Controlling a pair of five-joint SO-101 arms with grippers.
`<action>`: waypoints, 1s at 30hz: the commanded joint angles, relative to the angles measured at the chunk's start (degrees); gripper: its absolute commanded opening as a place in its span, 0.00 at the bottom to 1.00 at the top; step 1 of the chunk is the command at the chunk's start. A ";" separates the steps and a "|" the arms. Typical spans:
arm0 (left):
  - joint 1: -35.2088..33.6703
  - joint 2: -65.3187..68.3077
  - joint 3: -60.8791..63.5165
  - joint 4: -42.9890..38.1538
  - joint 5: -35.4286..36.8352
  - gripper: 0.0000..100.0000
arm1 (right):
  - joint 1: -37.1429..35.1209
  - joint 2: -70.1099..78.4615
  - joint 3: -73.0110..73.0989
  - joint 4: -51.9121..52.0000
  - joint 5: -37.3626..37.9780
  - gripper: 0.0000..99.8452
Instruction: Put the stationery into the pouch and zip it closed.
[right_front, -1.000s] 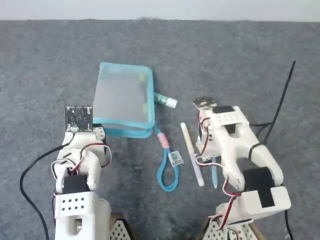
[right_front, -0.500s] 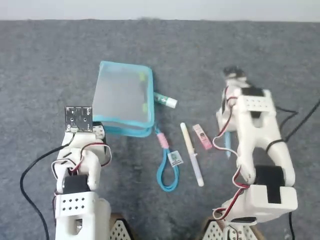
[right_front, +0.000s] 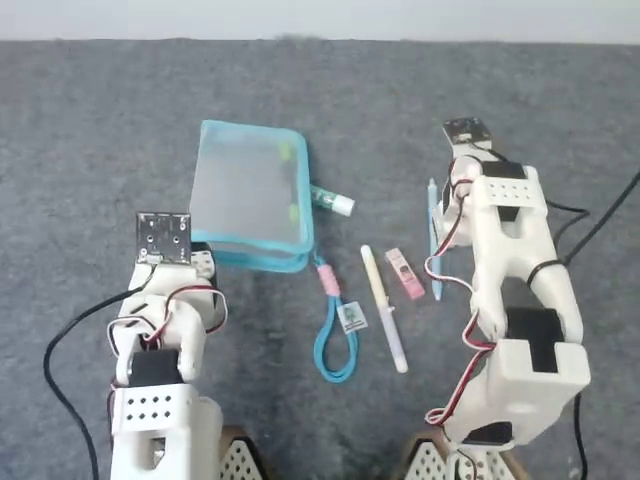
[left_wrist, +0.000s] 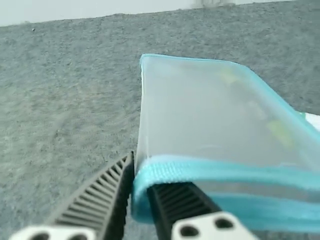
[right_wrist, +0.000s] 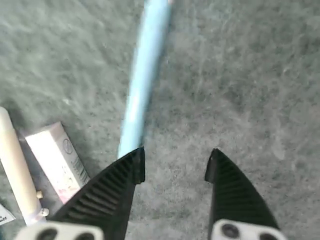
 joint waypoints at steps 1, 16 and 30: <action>0.97 -0.70 -0.75 -2.20 -1.76 0.01 | -0.04 -3.38 -0.35 1.01 0.70 0.17; 1.05 -0.97 -0.22 -2.11 -1.93 0.01 | -5.93 -7.60 11.78 -5.93 -0.35 0.17; 1.05 -0.97 -0.22 -2.20 -1.93 0.01 | -10.59 -12.62 12.92 -6.55 -2.99 0.17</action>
